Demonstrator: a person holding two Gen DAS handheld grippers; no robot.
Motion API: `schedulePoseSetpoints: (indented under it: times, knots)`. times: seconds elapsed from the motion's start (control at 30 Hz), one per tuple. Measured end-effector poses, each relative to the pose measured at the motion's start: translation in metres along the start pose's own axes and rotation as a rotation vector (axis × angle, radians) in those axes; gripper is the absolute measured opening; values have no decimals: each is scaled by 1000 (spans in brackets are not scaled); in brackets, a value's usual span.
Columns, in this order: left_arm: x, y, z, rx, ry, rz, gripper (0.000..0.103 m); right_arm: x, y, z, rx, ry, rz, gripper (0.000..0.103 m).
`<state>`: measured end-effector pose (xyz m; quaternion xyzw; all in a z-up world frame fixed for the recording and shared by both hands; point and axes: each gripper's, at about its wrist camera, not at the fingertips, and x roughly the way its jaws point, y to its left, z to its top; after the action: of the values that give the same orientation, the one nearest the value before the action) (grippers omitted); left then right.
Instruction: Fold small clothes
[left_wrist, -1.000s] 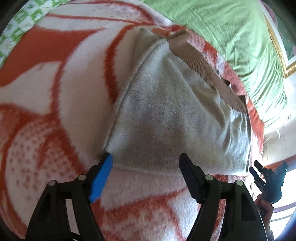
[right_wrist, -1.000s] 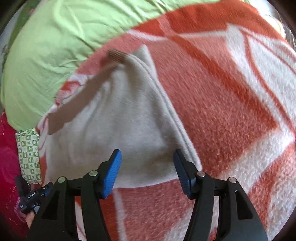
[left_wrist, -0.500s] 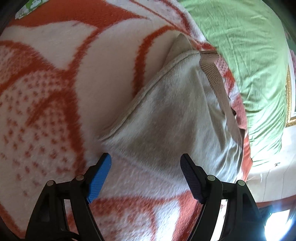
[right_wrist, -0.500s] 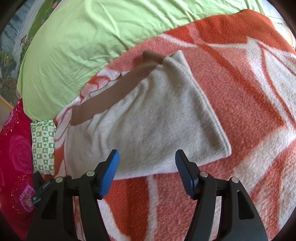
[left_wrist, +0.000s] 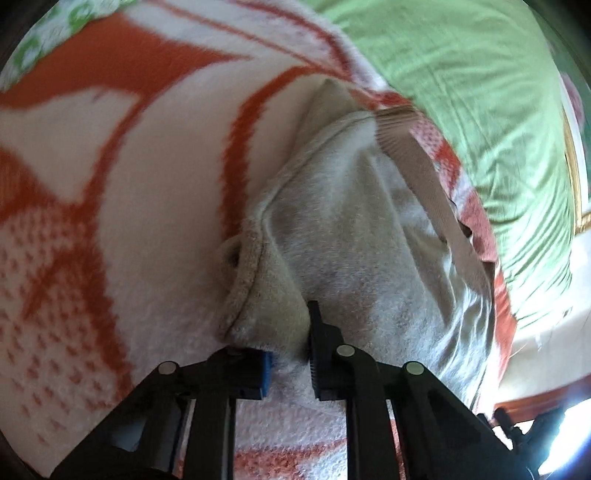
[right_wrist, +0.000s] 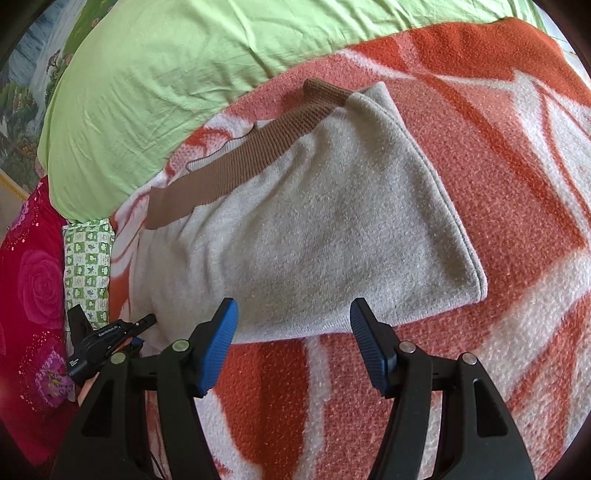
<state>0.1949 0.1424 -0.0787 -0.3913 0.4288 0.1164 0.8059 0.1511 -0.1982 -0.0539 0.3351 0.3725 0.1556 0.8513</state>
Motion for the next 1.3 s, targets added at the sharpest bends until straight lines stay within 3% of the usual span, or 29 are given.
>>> schedulePoseSetpoints:
  times: [0.17, 0.23, 0.33, 0.5, 0.6, 0.73, 0.9, 1.1, 1.13, 1.17, 1.2, 1.23, 1.3]
  knots:
    - [-22, -43, 2, 140, -51, -57, 12, 1, 6, 13, -31, -5, 61, 64]
    - [-29, -66, 2, 202, -47, -157, 11, 2, 6, 21, -28, -10, 82, 64]
    - [-30, -100, -4, 299, -37, -239, 10, 10, 6, 38, -13, 5, 122, 64]
    - [-8, -142, -25, 428, 27, -288, 9, 29, 6, 73, 19, 37, 196, 64]
    - [13, -155, -43, 492, 79, -281, 8, 49, 15, 92, 11, 88, 259, 64]
    - [32, -153, -47, 476, 114, -270, 8, 93, 47, 113, -57, 202, 314, 84]
    - [37, -149, -43, 451, 115, -269, 8, 148, 106, 123, -209, 313, 392, 87]
    - [43, -148, -43, 441, 123, -262, 8, 212, 177, 144, -335, 395, 403, 86]
    - [44, -149, -43, 441, 124, -260, 8, 219, 185, 146, -344, 396, 412, 79]
    - [44, -150, -43, 441, 122, -256, 8, 224, 190, 149, -343, 399, 412, 60]
    - [44, -150, -43, 442, 119, -251, 8, 229, 193, 151, -337, 407, 403, 48]
    - [44, -151, -42, 441, 119, -252, 8, 232, 195, 153, -331, 416, 396, 18]
    - [35, -147, -44, 441, 121, -266, 8, 222, 197, 154, -345, 395, 372, 16]
